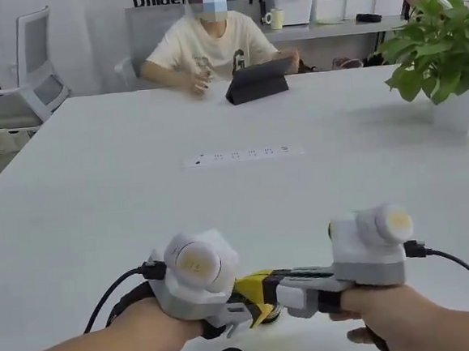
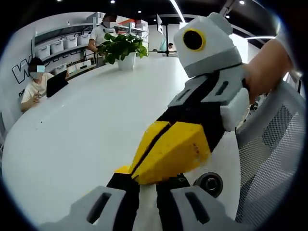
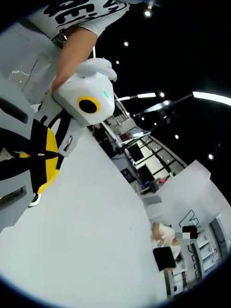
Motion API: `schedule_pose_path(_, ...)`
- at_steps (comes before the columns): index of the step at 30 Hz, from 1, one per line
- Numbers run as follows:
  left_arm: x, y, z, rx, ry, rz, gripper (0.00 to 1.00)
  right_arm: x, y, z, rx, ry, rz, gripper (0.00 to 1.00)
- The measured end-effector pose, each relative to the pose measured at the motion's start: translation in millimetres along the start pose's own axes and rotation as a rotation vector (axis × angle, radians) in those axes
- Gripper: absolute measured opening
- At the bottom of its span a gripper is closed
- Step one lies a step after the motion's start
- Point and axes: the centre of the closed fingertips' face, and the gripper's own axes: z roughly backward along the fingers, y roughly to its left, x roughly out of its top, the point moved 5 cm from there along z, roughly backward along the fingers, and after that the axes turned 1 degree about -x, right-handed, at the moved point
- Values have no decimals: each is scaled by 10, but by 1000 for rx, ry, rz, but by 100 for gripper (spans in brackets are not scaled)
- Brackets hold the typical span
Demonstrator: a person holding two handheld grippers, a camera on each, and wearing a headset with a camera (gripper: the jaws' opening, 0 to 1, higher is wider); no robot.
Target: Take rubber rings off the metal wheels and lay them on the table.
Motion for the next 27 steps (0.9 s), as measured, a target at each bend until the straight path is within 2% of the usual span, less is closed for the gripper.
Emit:
schedule_pose_path(2,-1,0,0,0,-1,0,7,-2,-80,55,-21,-8,-8,0)
schedule_pose_path(3,-2,0,0,1,-1,0,7,-41,-206,139,-64,10,6,0)
schedule_pose_path(5,-2,-2,1,0,-2,0,7,-66,-250,182,-79,16,15,0)
schedule_pose_path(11,-3,-5,2,1,-2,-1,7,-261,-366,271,-121,102,68,1)
schedule_pose_path(12,-3,-5,2,1,-2,-1,7,-307,-386,284,-125,131,96,3)
schedule_pose_path(18,-3,-10,7,0,-1,-1,7,-431,-372,291,-117,206,178,9)
schedule_pose_path(27,-2,-18,13,3,-1,2,7,-457,-339,173,-120,243,302,22)
